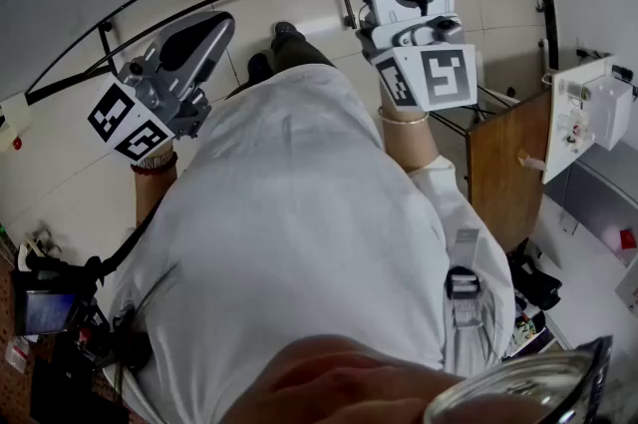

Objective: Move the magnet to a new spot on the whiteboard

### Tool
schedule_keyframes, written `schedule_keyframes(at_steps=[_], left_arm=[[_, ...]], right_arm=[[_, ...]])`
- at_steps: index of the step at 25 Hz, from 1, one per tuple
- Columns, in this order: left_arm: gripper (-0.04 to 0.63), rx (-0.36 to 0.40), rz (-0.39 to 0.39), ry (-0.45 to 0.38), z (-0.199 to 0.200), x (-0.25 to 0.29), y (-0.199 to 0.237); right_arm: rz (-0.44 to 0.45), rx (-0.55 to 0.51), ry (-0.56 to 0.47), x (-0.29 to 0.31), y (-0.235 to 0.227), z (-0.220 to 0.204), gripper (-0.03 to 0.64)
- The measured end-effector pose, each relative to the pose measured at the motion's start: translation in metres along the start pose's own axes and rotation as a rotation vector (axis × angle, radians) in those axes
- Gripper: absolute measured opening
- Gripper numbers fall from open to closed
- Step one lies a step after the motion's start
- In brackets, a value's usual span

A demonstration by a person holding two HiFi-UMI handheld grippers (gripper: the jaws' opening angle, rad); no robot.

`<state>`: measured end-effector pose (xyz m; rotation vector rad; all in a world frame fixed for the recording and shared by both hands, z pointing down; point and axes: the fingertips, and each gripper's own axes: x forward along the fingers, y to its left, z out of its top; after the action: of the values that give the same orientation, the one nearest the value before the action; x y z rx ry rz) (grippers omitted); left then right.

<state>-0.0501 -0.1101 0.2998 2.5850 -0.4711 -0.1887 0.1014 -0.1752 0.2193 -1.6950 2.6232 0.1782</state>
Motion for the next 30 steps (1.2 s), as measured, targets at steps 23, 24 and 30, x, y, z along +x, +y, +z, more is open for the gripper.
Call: schedule_keyframes(at_steps=[23,24,30], left_arm=[[-0.006,0.042,0.104,0.059,0.022,0.057,0.032],[-0.006,0.036,0.106,0.057,0.022,0.056,0.033],[-0.007,0.025,0.135,0.043,0.023,0.048,0.039]], right_arm=[[-0.074,-0.182,-0.067,0.081,-0.033,0.031,0.142],[-0.072,-0.181,-0.065,0.081,-0.031,0.029,0.128],[-0.059,-0.18,-0.065,0.08,-0.027,0.027,0.122]])
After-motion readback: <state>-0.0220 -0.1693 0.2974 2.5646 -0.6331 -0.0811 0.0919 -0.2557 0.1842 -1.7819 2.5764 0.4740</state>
